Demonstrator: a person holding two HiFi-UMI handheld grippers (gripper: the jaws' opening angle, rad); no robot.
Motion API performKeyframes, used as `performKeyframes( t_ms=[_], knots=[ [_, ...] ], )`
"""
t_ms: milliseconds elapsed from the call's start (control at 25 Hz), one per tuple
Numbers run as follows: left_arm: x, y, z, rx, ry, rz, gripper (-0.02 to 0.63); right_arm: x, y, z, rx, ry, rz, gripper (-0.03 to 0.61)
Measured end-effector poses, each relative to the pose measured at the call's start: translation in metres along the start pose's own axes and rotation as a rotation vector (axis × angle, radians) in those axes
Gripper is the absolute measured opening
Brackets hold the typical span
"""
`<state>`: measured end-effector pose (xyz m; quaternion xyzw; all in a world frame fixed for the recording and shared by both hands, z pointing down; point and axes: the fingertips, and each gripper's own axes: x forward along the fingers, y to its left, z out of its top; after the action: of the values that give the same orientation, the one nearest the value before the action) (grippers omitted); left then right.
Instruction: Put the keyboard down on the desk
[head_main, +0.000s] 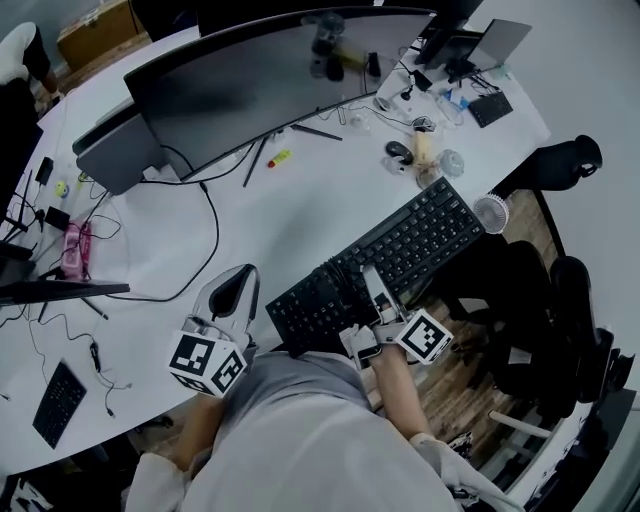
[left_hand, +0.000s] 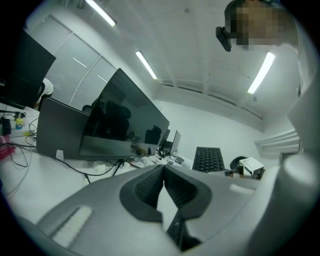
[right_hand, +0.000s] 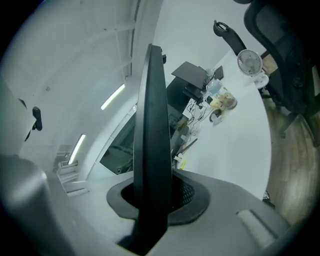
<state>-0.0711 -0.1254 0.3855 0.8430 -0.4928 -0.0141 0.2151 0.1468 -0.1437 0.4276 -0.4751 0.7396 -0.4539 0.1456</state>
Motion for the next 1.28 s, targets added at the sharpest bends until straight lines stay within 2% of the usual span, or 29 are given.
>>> performKeyframes(
  t_ms=[240, 600, 1280],
  knots=[
    [0.003, 0.008, -0.004, -0.027, 0.002, 0.023, 0.000, 0.018, -0.016, 0.003, 0.047, 0.036, -0.009, 0.083],
    [0.007, 0.024, -0.005, -0.048, 0.013, 0.061, 0.000, 0.042, -0.044, -0.004, 0.136, 0.081, -0.093, 0.083],
    [0.006, 0.046, -0.008, -0.072, 0.049, 0.122, 0.000, 0.089, -0.079, -0.029, 0.333, 0.112, -0.140, 0.083]
  ],
)
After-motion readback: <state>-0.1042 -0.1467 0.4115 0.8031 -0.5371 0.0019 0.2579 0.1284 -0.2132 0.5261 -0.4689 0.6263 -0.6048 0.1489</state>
